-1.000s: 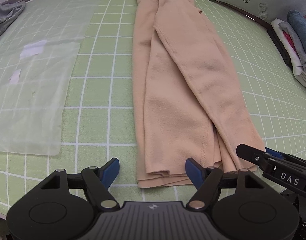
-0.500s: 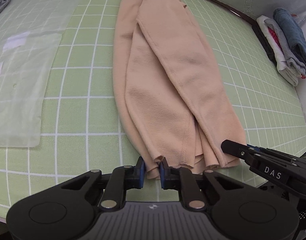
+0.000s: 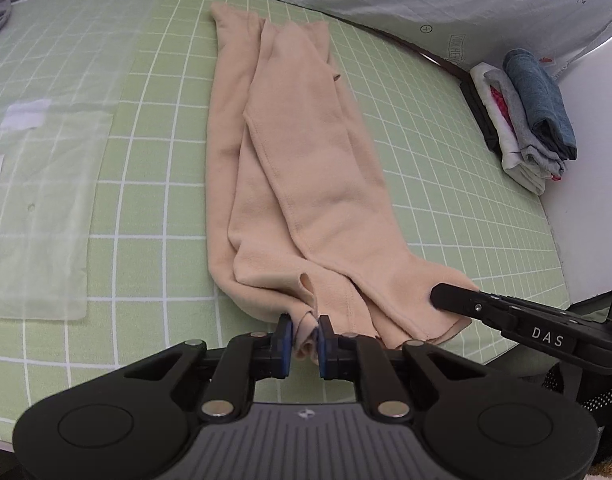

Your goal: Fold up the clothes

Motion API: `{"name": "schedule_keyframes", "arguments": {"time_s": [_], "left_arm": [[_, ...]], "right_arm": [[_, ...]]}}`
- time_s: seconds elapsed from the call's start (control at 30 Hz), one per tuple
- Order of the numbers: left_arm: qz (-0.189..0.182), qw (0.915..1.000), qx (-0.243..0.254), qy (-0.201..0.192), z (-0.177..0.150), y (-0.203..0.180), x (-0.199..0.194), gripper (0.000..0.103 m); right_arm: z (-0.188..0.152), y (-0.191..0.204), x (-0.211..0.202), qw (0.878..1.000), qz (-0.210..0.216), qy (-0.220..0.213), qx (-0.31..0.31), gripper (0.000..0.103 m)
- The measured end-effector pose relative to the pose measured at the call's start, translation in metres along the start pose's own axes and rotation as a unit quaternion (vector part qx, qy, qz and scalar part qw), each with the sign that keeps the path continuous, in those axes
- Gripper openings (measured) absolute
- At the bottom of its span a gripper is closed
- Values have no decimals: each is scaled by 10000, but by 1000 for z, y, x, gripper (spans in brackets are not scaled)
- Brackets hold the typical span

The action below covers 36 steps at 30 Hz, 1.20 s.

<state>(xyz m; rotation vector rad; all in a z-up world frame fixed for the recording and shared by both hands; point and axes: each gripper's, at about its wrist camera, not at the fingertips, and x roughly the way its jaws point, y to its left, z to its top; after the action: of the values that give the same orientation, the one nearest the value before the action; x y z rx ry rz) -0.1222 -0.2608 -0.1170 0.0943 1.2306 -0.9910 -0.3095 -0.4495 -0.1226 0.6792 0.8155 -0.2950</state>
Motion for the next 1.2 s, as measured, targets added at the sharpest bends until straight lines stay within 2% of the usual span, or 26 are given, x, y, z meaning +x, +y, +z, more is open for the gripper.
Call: {"name": "schedule_keyframes", "arguments": {"time_s": [0.13, 0.23, 0.5, 0.63, 0.8, 0.93, 1.07, 1.2], "left_arm": [[-214, 9981, -279, -514, 31, 0, -25, 13], [-411, 9943, -456, -875, 61, -5, -34, 12], [-537, 9836, -386, -1677, 144, -13, -58, 10], [-469, 9792, -418, -1931, 190, -5, -49, 8], [-413, 9775, -545, -1996, 255, 16, -13, 7], [-324, 9786, -842, -1851, 302, 48, 40, 7], [-111, 9800, -1160, -1613, 337, 83, 108, 6], [109, 9827, -1327, -1287, 351, 108, 173, 3]], "right_arm": [[34, -1, -8, 9987, 276, -329, 273, 7], [62, 3, -14, 9969, 438, -613, 229, 7], [145, 15, -10, 9890, 761, -1270, -39, 5], [192, 17, 9, 9853, 834, -1481, -170, 4], [253, 15, 49, 9846, 774, -1529, -339, 4], [305, -1, 110, 9894, 593, -1293, -297, 4], [333, -41, 193, 9953, 195, -928, -198, 4], [333, -69, 252, 9978, -223, -630, -25, 3]]}}
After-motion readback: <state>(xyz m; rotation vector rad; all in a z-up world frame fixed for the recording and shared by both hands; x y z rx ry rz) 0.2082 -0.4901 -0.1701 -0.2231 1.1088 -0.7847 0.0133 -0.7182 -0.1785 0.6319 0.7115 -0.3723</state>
